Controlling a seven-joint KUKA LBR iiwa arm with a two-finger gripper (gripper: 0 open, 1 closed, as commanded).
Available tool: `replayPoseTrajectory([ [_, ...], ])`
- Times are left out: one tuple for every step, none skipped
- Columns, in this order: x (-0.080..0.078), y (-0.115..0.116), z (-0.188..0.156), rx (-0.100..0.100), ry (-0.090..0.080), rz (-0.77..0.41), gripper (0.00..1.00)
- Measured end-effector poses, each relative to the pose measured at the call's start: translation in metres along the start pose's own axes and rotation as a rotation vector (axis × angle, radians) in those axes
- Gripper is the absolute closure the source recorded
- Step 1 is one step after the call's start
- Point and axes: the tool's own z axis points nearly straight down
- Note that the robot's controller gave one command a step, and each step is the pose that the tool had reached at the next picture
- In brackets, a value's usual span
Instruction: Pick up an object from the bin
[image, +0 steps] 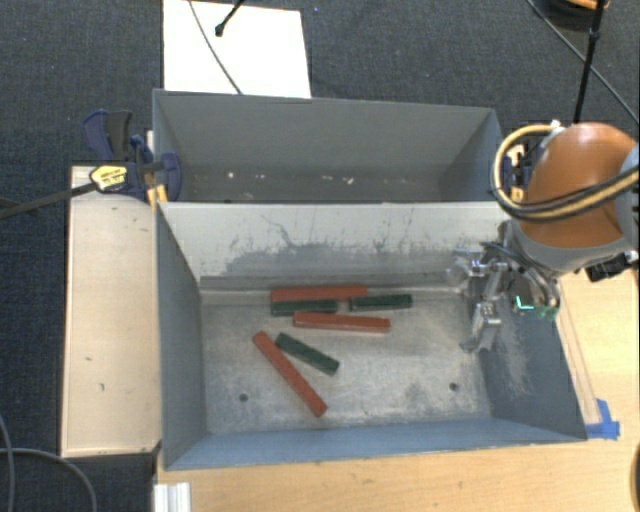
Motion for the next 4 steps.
replayPoseTrajectory([
  [-0.019, 0.147, 0.102, -0.003, -0.002, -0.340, 0.00],
  [-0.026, 0.128, 0.069, 0.001, -0.010, -0.299, 0.00],
  [-0.028, 0.111, 0.070, 0.001, -0.009, -0.176, 0.00],
  [-0.021, 0.114, 0.101, -0.001, -0.005, -0.116, 0.00],
])
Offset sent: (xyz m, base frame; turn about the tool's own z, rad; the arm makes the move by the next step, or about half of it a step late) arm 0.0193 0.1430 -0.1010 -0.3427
